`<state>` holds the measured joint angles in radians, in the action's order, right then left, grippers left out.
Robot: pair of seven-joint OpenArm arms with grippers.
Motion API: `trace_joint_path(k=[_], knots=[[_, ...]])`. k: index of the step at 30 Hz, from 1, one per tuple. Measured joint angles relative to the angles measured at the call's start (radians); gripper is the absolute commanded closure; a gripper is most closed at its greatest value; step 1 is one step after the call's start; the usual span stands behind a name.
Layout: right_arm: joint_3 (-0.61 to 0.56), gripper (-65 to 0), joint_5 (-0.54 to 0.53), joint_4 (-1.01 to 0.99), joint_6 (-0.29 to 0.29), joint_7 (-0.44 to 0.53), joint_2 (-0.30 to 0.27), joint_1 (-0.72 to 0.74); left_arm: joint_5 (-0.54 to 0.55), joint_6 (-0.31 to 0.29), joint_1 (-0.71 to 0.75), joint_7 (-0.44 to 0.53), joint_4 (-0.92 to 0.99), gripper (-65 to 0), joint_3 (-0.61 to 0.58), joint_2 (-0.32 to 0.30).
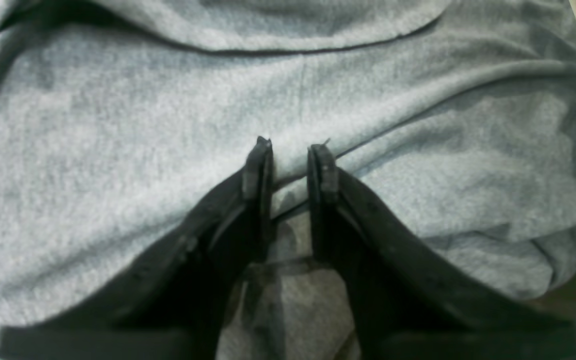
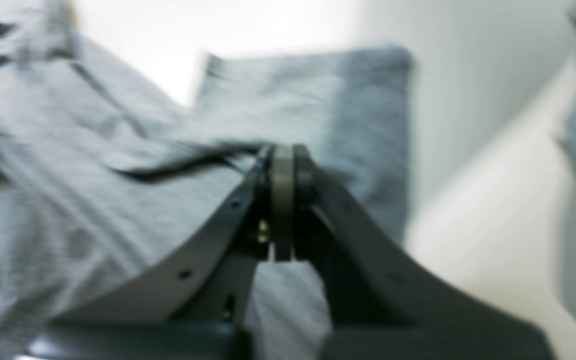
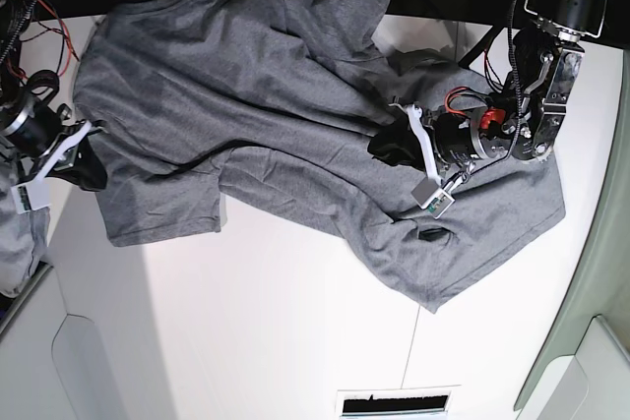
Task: Layout the t-shirt on the table in an organized manner, then fold the t-shirt properly
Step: 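Grasp the shirt hem with the right gripper and pull it outward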
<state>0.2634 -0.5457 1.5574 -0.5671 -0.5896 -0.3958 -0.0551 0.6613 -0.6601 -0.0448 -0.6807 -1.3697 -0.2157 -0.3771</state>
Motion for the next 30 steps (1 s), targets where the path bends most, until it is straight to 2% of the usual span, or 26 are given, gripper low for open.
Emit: trace_joint_path(k=[3, 5, 9, 12, 16, 19, 23, 25, 28, 30], knots=[[-0.146, -17.6, 0.078, -0.008, 0.002, -0.023, 0.035, 0.057, 0.001, 0.000, 0.000, 0.000, 0.000, -15.4, 0.000, 0.000], [-0.259, -17.8, 0.137, -0.007, -0.002, -0.010, 0.068, 0.111, -0.001, 0.000, 0.000, 0.000, 0.000, -15.4, 0.000, 0.000], [-0.475, -17.8, 0.289, -0.015, 0.040, 0.037, 0.138, 0.193, 0.000, 0.000, 0.015, 0.001, 0.000, -15.4, 0.001, 0.000], [-0.611, -18.8, 0.405, -0.066, 0.096, 0.050, 0.198, 0.249, 0.000, 0.000, 0.045, 0.000, 0.000, -15.4, 0.000, 0.001], [-0.772, -28.9, 0.516, -0.194, 0.194, 0.084, 0.275, 0.341, -0.002, 0.000, 0.078, 0.005, 0.000, -15.4, 0.001, 0.000], [-0.875, -29.2, 0.568, -0.297, 0.238, 0.114, 0.311, 0.385, -0.001, 0.000, 0.098, 0.015, 0.000, -15.4, 0.001, 0.006], [-0.950, -29.2, 0.580, -0.389, 0.273, 0.111, 0.332, 0.415, 0.000, 0.000, 0.109, 0.016, 0.000, -15.4, 0.001, 0.017], [-0.953, -29.2, 0.622, -0.409, 0.291, 0.118, 0.338, 0.420, -0.003, 0.000, 0.111, 0.016, 0.000, -15.4, 0.002, 0.026], [-0.953, -29.2, 0.652, -0.418, 0.352, 0.123, 0.337, 0.421, -0.002, 0.000, 0.113, 0.016, 0.000, -15.4, 0.001, 0.036], [-0.953, -29.2, 0.674, -0.419, 0.356, 0.126, 0.335, 0.421, -0.008, 0.000, 0.114, 0.016, 0.000, -15.4, 0.001, 0.036]])
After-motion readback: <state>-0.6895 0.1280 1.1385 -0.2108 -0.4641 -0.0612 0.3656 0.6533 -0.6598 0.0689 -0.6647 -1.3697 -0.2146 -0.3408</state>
